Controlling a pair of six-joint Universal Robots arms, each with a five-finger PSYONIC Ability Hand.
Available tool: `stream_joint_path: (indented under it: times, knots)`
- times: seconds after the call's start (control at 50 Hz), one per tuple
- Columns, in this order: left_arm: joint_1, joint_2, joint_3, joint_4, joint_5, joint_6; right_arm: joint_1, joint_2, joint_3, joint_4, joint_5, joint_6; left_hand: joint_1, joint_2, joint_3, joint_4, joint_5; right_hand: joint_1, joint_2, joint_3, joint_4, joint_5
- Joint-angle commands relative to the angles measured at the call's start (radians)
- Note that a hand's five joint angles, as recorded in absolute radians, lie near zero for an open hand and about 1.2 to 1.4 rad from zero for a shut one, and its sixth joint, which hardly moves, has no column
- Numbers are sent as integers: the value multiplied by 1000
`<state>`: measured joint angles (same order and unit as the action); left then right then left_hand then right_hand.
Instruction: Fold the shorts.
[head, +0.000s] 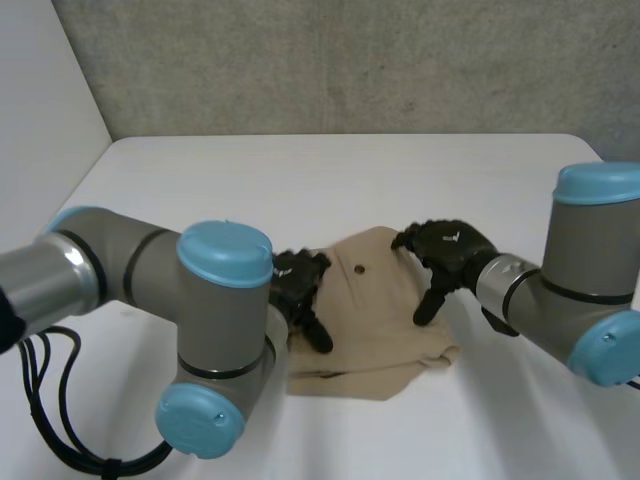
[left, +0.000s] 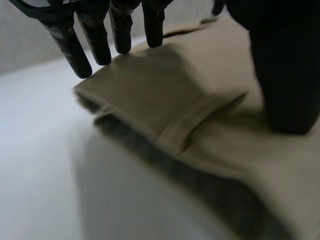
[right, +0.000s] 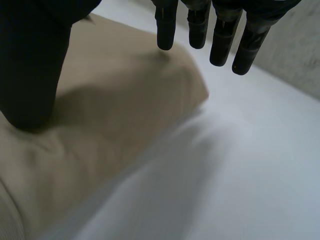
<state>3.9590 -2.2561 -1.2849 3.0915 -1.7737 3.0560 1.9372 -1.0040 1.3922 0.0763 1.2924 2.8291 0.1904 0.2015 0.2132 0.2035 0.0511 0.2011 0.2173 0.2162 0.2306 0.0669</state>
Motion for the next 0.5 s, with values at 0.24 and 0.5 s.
stream_joint_path:
  times: [0.24,0.5]
  knots:
    - [3,94,-47,-37,-43,10,2,-27,-15,13,47,-85,3,-9,-20,-11,-33,-27,-43,-42,-56,-67]
    - [141,562,-22,-43,-29,10,-12,-431,-10,-107,294,119,29,18,6,16,-6,-27,-43,-42,-56,-67]
